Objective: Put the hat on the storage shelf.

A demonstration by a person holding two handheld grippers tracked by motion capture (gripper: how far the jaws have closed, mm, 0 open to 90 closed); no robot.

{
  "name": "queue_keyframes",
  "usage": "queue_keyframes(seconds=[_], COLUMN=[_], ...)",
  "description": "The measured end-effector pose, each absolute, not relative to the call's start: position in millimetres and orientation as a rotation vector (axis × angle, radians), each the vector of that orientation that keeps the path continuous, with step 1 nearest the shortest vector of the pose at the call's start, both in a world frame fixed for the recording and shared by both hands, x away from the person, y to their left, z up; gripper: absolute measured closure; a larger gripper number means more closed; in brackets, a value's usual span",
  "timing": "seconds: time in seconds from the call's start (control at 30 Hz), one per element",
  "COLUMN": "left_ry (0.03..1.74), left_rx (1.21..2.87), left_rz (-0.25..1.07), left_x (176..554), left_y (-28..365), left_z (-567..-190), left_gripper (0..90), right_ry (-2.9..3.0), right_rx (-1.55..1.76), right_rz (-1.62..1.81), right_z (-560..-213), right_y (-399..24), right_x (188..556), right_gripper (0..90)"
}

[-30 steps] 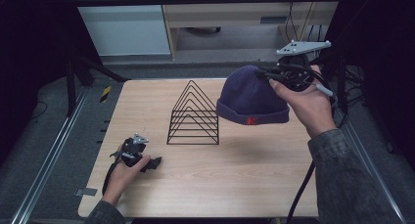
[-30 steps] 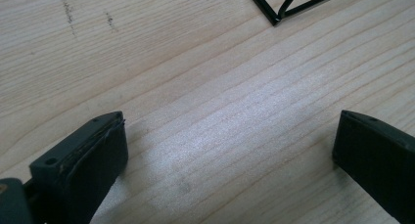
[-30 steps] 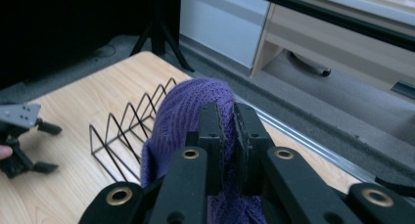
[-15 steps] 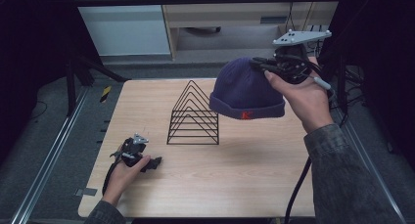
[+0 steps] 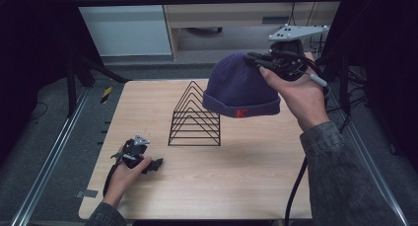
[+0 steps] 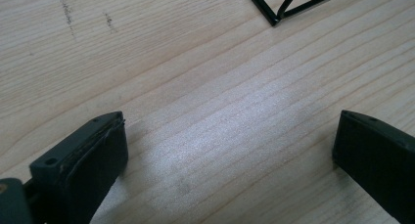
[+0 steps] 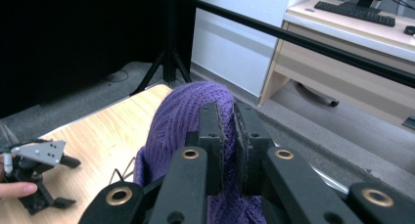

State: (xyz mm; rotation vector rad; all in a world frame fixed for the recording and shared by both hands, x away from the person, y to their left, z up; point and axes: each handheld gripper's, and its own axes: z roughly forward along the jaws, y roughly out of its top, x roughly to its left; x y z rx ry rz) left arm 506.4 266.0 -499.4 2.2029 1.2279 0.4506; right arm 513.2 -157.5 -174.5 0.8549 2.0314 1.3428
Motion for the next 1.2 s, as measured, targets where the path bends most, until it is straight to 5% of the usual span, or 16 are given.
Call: queue_keyframes(seconds=[1.2], left_ry=[1.222], left_rx=[2.202], left_rz=[0.457], left_x=[506], left_y=[265], left_z=[-500], left_gripper=[0.0], right_ry=[2.048], right_rx=[0.785], right_rz=[1.469], right_z=[-173], right_y=[-89], right_x=[543], right_gripper=[83.2])
